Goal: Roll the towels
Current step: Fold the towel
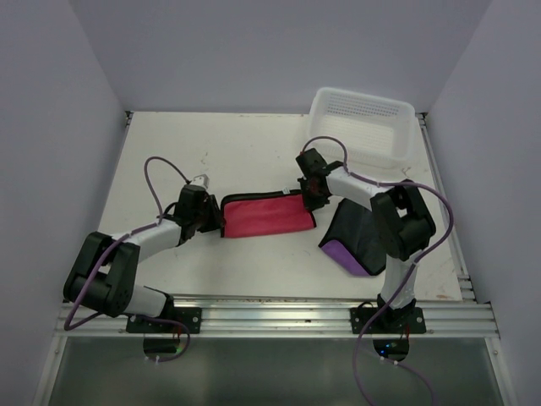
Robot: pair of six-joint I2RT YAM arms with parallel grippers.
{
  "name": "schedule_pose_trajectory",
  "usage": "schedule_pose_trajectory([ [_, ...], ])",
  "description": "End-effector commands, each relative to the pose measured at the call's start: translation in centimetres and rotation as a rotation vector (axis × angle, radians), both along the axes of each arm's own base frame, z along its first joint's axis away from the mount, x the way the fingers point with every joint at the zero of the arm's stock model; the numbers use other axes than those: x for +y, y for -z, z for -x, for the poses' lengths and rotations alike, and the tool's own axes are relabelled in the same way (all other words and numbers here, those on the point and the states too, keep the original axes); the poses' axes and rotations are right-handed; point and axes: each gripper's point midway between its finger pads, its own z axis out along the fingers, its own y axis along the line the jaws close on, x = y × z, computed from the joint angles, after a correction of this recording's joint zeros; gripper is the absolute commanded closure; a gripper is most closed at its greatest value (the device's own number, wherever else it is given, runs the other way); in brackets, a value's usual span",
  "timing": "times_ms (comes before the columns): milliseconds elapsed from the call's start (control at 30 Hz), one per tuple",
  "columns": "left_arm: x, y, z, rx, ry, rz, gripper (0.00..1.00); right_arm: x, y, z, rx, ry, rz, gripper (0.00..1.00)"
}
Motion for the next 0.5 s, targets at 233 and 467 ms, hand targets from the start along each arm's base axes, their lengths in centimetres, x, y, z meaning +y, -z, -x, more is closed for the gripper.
schedule_pose_trajectory([
  [233,-0.6,-1.8,-1.1,-0.081,0.024,0.038,0.64,-2.6,-7.2,-1.2,-0.129,-0.033,0.121,1.00],
  [467,-1.3,-1.0,-1.1,-0.054,0.042,0.065,0.65,-1.5,-8.7,-1.5,-0.149,-0.053,0.095,1.00],
])
